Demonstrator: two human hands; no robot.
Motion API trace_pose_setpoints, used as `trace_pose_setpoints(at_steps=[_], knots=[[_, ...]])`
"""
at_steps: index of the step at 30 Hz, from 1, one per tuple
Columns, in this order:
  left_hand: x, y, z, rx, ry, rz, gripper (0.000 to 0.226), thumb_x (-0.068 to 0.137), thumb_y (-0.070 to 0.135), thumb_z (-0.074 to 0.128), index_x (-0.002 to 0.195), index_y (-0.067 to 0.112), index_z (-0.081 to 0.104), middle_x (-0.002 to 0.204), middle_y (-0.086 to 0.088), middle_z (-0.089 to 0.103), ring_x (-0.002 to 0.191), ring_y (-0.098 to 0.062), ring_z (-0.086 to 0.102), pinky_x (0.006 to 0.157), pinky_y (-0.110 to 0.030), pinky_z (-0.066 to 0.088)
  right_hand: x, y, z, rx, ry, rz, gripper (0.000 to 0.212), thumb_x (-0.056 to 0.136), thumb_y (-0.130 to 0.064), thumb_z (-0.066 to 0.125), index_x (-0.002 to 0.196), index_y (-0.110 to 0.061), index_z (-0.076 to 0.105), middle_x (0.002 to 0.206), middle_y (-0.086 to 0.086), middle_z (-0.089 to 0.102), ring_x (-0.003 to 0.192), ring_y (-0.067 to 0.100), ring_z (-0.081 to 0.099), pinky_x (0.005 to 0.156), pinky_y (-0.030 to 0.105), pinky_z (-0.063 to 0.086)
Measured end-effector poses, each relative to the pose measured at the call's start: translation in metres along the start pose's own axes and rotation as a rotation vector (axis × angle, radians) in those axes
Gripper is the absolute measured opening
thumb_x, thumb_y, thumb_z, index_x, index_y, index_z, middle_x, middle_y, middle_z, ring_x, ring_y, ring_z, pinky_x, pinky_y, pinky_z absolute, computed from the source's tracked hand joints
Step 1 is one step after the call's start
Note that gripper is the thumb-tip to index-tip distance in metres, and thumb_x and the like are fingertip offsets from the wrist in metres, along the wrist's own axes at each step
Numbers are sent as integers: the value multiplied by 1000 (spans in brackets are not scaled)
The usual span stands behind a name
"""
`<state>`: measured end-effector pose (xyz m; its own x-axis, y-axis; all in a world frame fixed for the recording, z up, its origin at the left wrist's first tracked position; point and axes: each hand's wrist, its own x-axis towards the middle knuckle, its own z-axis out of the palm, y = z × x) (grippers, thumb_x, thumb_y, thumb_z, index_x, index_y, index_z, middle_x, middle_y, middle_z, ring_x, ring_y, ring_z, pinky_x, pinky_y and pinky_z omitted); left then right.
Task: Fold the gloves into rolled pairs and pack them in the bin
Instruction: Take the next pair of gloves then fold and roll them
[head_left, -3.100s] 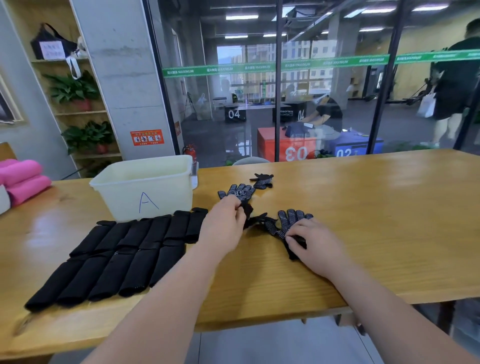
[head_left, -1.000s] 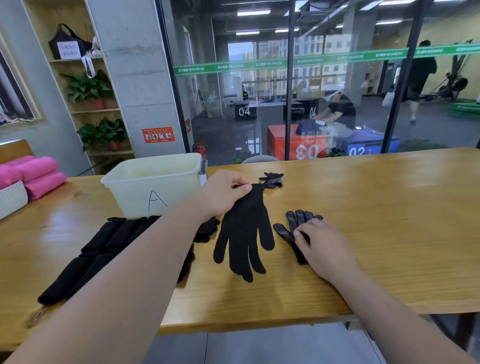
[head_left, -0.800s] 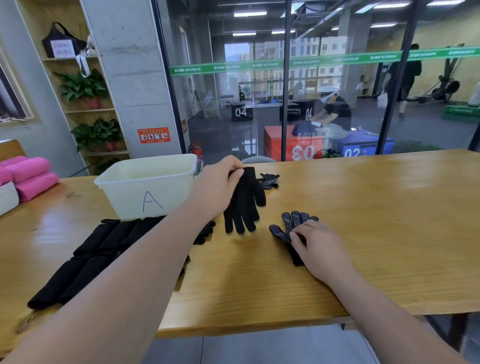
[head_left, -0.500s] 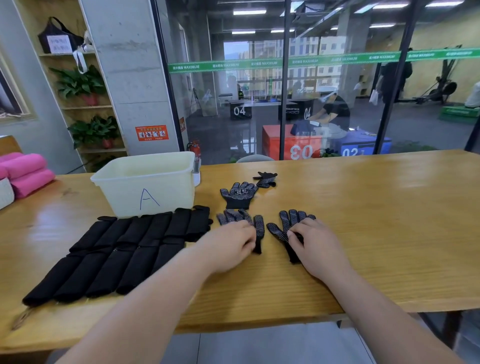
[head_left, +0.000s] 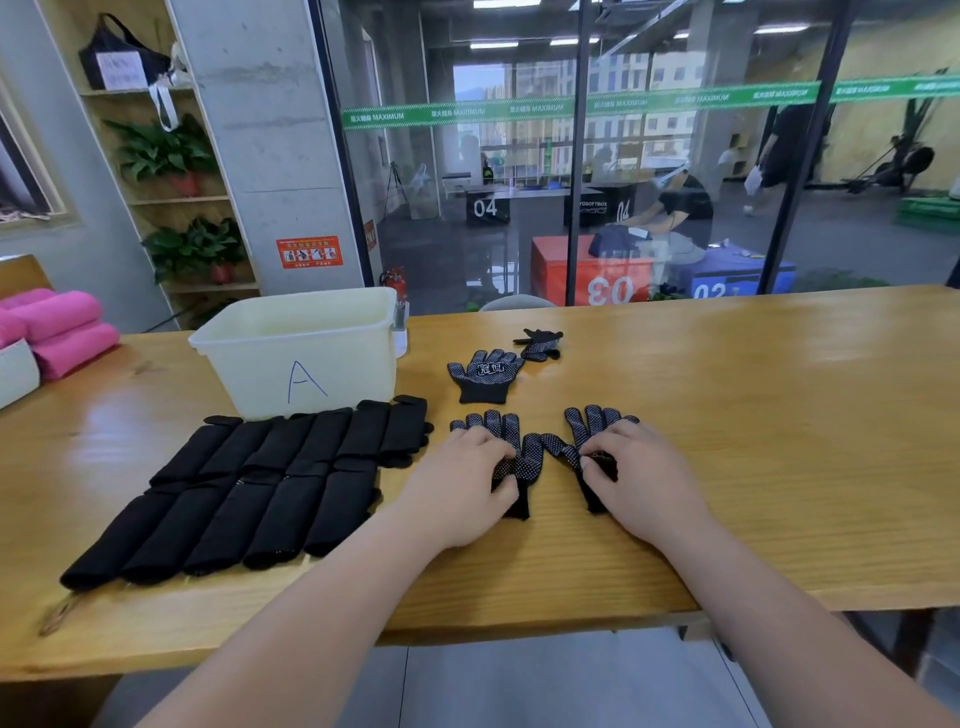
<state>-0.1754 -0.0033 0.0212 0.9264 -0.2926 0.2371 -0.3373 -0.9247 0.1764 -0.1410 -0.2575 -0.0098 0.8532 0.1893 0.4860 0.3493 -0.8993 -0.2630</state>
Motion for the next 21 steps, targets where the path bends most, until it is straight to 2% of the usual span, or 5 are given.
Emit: trace_pose_setpoints(at_steps=[3, 6, 10, 14, 21], knots=[[12, 5, 7, 9, -95, -43, 65, 110, 55, 33, 167, 25, 25, 175, 1, 17, 162, -23, 8, 131, -46, 17, 3, -2, 0, -7, -119, -72, 40, 102, -48, 56, 140, -39, 64, 146, -16, 56, 137, 15, 45, 109, 36, 45], [19, 5, 21, 70, -316, -68, 76, 107, 68, 17, 170, 28, -1, 177, 2, -13, 162, -22, -17, 132, -47, -3, 10, -4, 3, -49, -361, -56, 53, 109, -56, 34, 161, -46, 33, 173, -15, 20, 161, 16, 14, 130, 39, 18], [27, 3, 22, 50, -349, -96, 77, 107, 69, 18, 170, 27, 4, 177, 0, -7, 163, -27, -11, 132, -49, 1, 12, -5, 3, -119, -465, -35, 58, 110, -59, 20, 166, -46, 12, 176, -14, 3, 163, 17, 0, 131, 42, 9], [38, 2, 21, -8, -95, -148, 68, 111, 59, 23, 165, 19, 30, 174, -5, 24, 161, -29, 16, 130, -48, 18, 23, -9, -7, -89, -512, -13, 61, 110, -59, 21, 167, -40, 16, 176, -11, 8, 162, 20, 6, 131, 46, 14], [58, 1, 41, 73, -220, -254, 75, 109, 63, 13, 170, 22, 0, 177, -2, -9, 163, -25, -12, 132, -49, -2, 42, -23, 22, -175, -523, 103, 73, 104, -71, 12, 168, -36, 5, 177, -1, -8, 163, 26, -9, 131, 51, 2]])
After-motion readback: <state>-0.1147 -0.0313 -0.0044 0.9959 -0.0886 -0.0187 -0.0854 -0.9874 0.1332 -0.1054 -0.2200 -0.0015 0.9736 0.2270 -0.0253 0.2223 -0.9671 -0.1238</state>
